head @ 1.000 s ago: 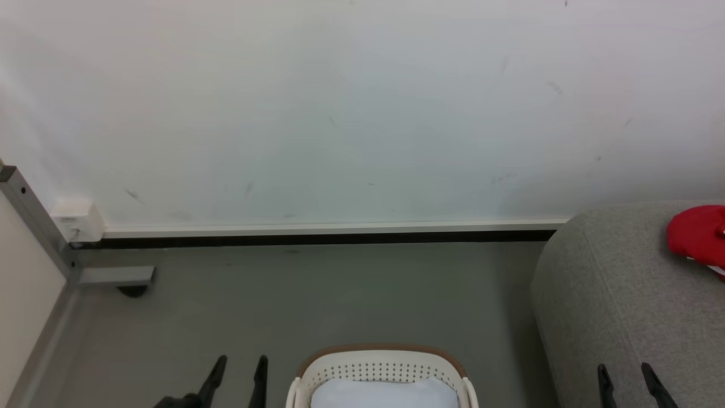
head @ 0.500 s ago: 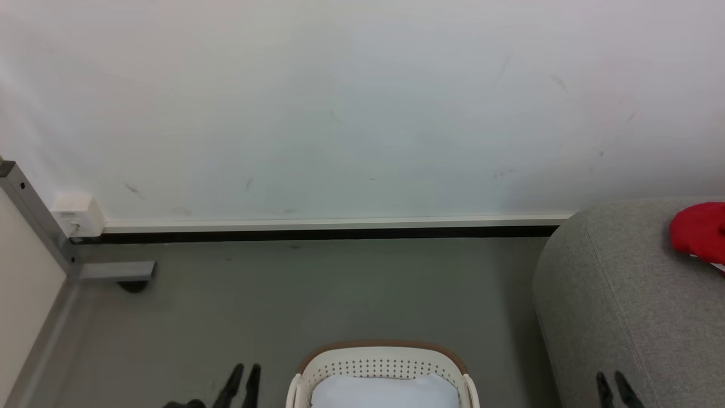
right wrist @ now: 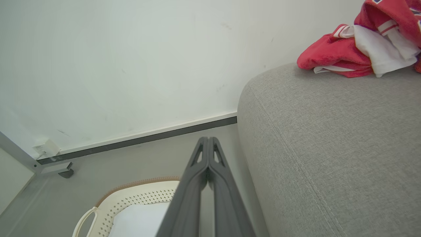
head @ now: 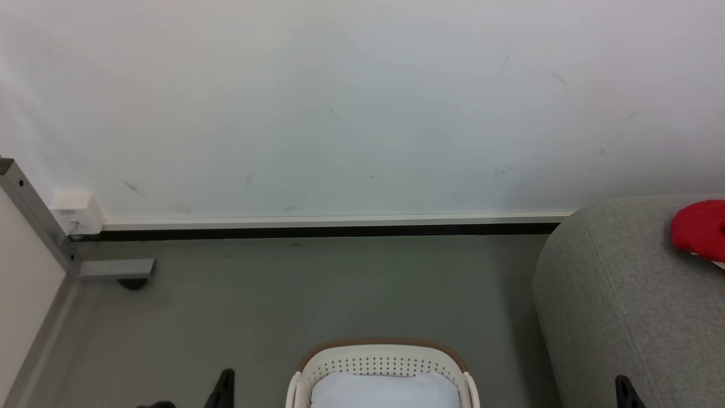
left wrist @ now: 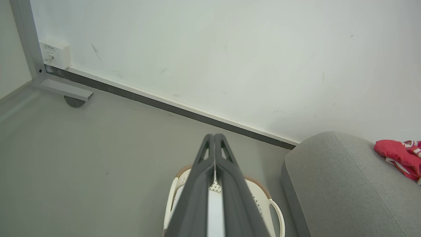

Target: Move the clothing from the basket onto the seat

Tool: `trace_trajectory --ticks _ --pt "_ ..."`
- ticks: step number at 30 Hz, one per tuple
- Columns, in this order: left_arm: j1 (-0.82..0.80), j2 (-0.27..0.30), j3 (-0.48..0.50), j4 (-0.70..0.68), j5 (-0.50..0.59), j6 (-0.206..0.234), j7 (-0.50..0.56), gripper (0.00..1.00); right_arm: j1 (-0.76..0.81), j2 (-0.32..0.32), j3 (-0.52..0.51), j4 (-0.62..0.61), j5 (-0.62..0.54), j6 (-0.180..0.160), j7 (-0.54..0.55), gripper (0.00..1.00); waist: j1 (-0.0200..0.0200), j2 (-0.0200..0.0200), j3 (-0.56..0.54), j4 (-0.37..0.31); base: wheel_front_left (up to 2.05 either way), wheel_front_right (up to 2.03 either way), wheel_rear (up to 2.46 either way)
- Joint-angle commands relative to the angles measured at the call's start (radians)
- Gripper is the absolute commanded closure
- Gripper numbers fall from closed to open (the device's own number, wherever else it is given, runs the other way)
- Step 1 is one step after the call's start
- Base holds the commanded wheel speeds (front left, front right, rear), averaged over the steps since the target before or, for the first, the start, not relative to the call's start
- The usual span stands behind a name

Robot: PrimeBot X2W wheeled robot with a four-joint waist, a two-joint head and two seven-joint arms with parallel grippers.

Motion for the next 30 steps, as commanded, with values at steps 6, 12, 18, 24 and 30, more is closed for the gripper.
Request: trace_trajectory --ticks 6,12,18,24,30 --pt "-0.036 0.003 0.023 -0.028 -0.133 -0.005 0.032 1.00 -0.044 -0.010 -0.010 -0.031 0.138 0.000 0.029 1.00 0.0000 -0.0001 0.003 0.000 0.00 0.00 0.00" --pt "-0.043 0.003 0.034 -0.034 -0.213 -0.007 0.052 1.00 -0.054 -0.010 -0.014 -0.038 0.221 -0.001 0.049 1.00 0.0000 -0.0001 0.006 -0.001 0.00 0.00 0.00" --pt "-0.052 0.004 0.048 -0.040 -0.303 -0.009 0.076 1.00 -0.064 -0.011 -0.019 -0.045 0.315 -0.001 0.073 1.00 0.0000 -0.0001 0.009 -0.001 0.00 0.00 0.00" --pt "-0.060 0.004 0.061 -0.046 -0.386 -0.010 0.098 1.00 -0.075 -0.012 -0.023 -0.052 0.403 -0.001 0.095 1.00 0.0000 -0.0001 0.013 -0.001 0.00 0.00 0.00" --pt "-0.068 0.004 0.073 -0.051 -0.467 -0.012 0.119 1.00 -0.085 -0.013 -0.028 -0.058 0.486 -0.001 0.117 1.00 0.0000 -0.0001 0.016 -0.002 0.00 0.00 0.00"
